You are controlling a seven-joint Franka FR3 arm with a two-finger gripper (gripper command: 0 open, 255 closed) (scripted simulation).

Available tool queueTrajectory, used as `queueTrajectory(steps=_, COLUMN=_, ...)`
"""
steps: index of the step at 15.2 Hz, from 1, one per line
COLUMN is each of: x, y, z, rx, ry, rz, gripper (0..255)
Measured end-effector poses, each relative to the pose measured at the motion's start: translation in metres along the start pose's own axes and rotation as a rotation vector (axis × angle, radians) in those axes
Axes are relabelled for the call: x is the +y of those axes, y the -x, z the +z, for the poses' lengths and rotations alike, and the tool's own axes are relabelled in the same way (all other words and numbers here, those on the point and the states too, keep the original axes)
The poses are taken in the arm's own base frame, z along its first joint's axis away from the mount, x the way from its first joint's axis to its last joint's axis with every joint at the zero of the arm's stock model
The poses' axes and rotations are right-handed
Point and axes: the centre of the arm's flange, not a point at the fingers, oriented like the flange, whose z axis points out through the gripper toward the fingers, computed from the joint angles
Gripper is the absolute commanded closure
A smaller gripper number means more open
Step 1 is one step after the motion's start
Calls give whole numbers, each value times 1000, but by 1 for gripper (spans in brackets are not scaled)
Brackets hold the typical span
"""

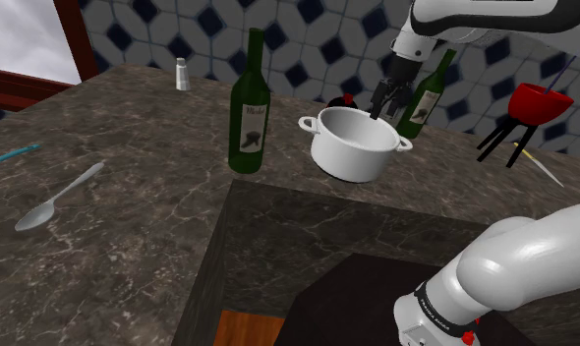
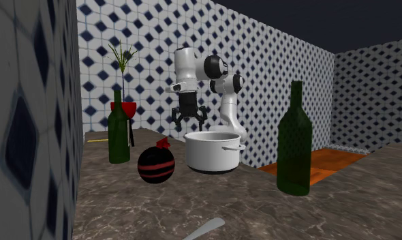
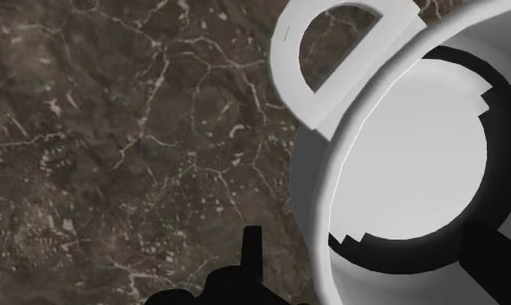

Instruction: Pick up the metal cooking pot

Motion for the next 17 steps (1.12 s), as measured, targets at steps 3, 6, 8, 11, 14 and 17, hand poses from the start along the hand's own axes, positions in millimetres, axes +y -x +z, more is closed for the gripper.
queueTrajectory(steps=3, x=9, y=-5, z=14, rx=-5, ry=4, rz=2, gripper=0)
queueTrajectory(steps=6, x=12, y=-8, z=30, rx=-6, ry=5, rz=3, gripper=0)
queueTrajectory(steps=8, x=13, y=-8, z=39, rx=-6, ry=5, rz=3, gripper=0)
queueTrajectory(steps=11, x=13, y=-7, z=42, rx=-6, ry=5, rz=3, gripper=255)
queueTrajectory(steps=14, x=13, y=-7, z=43, rx=-5, ry=5, rz=3, gripper=255)
queueTrajectory(steps=17, x=13, y=-7, z=43, rx=-5, ry=5, rz=3, gripper=255)
